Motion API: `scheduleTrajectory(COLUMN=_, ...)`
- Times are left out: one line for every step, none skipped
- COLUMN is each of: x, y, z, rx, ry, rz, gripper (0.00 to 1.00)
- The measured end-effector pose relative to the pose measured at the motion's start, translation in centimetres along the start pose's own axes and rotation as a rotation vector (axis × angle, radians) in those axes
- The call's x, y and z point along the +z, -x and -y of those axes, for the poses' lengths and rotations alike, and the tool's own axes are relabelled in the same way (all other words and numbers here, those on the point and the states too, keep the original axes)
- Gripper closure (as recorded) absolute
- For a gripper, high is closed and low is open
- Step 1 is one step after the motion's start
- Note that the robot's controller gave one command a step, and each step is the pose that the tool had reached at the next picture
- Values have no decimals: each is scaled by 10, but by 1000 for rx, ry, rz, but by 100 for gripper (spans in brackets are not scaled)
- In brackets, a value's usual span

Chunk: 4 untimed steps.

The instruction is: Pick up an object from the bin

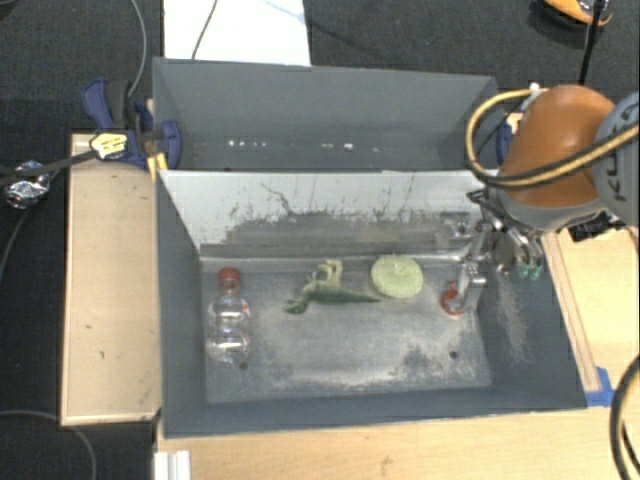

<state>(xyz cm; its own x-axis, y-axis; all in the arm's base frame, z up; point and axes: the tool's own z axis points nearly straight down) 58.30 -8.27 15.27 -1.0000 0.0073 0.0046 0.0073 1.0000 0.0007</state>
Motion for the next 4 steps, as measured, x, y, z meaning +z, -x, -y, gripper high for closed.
scheduleTrajectory(x=-5, y=2, z=0, rx=-2, ry=-1, rz=8, gripper=0)
scheduleTrajectory(x=39, y=8, z=-29, rx=47, ry=-2, rz=13, gripper=0)
scheduleTrajectory(x=68, y=4, z=-34, rx=141, ry=5, rz=3, gripper=0)
scheduleTrajectory(x=67, y=9, z=-60, rx=220, ry=0, rz=12, gripper=100)
